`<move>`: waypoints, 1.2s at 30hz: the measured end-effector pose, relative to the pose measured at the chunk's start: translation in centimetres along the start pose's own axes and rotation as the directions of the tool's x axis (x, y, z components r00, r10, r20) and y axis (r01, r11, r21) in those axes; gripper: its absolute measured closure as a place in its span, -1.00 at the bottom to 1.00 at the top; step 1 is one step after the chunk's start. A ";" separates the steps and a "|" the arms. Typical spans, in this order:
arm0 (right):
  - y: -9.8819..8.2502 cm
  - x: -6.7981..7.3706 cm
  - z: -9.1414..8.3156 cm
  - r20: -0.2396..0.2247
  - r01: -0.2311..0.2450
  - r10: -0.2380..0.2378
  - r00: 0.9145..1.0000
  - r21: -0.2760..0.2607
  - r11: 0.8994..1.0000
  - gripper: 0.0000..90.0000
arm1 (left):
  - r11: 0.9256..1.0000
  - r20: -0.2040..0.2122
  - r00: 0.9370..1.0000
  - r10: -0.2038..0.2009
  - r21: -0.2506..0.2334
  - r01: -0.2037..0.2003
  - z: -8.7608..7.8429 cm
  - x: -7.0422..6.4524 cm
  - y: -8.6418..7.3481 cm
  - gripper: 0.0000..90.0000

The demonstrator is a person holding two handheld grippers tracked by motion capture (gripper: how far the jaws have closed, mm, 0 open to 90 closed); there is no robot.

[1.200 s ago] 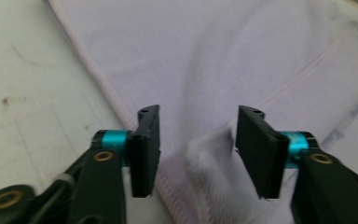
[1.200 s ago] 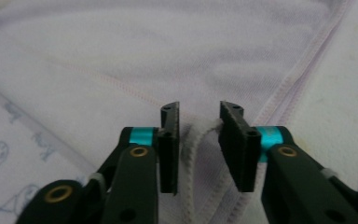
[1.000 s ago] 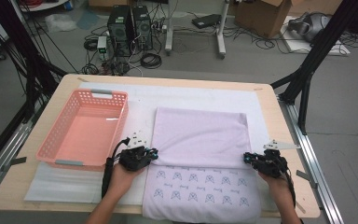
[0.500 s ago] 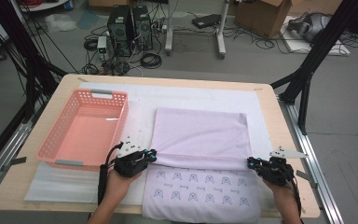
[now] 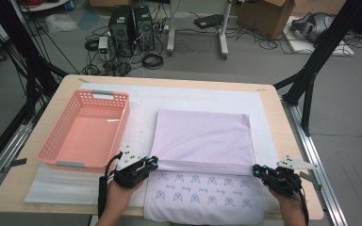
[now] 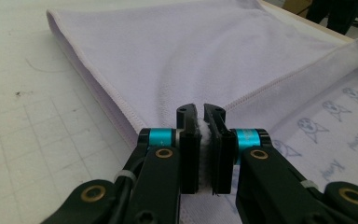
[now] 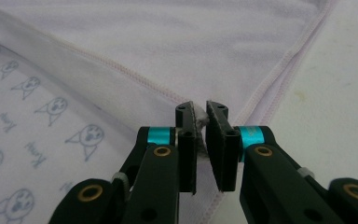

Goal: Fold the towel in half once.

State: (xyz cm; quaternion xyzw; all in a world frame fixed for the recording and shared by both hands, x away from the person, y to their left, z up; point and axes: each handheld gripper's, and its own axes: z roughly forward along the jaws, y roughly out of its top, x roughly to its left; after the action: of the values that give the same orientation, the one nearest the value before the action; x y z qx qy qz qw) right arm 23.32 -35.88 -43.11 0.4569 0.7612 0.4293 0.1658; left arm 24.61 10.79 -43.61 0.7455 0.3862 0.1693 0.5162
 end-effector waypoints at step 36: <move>-4.2 4.0 -5.5 -0.038 0.029 -0.029 0.999 -0.009 1.000 0.83 | 0.999 -0.026 0.999 -0.035 -0.031 0.034 -6.4 -5.5 -3.7 0.88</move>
State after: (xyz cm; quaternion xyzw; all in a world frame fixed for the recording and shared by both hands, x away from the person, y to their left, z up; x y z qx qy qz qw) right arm 15.32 -36.16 -42.81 0.4367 0.7689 0.4389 0.1594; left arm 15.42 11.36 -43.49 0.7282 0.4034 0.1762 0.5253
